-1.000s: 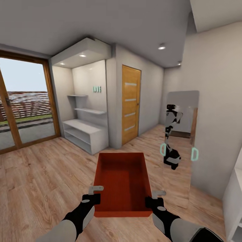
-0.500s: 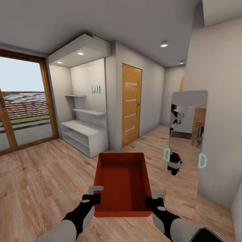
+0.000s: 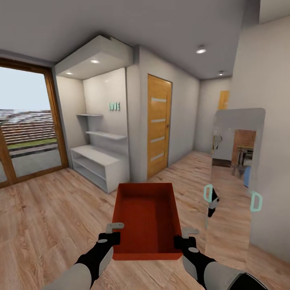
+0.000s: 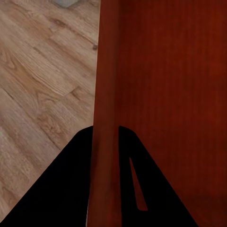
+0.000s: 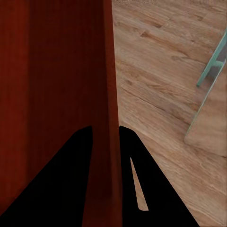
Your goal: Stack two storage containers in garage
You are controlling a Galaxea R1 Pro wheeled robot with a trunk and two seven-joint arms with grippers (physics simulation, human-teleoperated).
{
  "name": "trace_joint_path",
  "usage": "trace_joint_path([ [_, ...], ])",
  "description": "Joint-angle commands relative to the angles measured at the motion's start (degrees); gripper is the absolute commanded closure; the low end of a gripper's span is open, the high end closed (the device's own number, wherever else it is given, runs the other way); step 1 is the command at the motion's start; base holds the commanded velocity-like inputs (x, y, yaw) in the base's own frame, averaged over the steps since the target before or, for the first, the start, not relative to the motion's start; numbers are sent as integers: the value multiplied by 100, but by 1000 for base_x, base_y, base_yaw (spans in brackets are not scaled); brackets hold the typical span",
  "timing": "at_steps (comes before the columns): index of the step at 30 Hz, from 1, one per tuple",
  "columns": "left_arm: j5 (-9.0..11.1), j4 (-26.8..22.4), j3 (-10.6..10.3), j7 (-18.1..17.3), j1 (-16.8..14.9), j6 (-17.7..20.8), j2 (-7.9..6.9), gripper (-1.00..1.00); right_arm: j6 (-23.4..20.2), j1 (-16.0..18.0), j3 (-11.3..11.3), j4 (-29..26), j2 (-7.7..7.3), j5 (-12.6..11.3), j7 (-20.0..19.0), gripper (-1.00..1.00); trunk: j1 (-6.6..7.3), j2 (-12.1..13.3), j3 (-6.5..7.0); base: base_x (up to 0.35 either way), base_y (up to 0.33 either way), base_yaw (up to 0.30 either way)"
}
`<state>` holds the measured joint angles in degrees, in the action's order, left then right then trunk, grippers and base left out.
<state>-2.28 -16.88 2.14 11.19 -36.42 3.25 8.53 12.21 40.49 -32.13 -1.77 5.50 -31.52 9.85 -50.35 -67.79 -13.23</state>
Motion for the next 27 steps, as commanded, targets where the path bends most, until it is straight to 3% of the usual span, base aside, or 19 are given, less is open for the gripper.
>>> trace_joint_path([
  [1,203,1,384,-3,-6,35,-114,100,62,3,102,-25,-32,50,-37,100,-4,-5,-7,322,92,0],
  [13,204,1,384,-3,-6,35,-114,100,62,3,102,-25,-32,50,-39,100,-4,-5,-7,322,94,-12],
  [27,210,1,384,-3,-6,35,-114,100,62,3,102,-25,-32,50,-36,100,-4,-5,-7,318,161,-236],
])
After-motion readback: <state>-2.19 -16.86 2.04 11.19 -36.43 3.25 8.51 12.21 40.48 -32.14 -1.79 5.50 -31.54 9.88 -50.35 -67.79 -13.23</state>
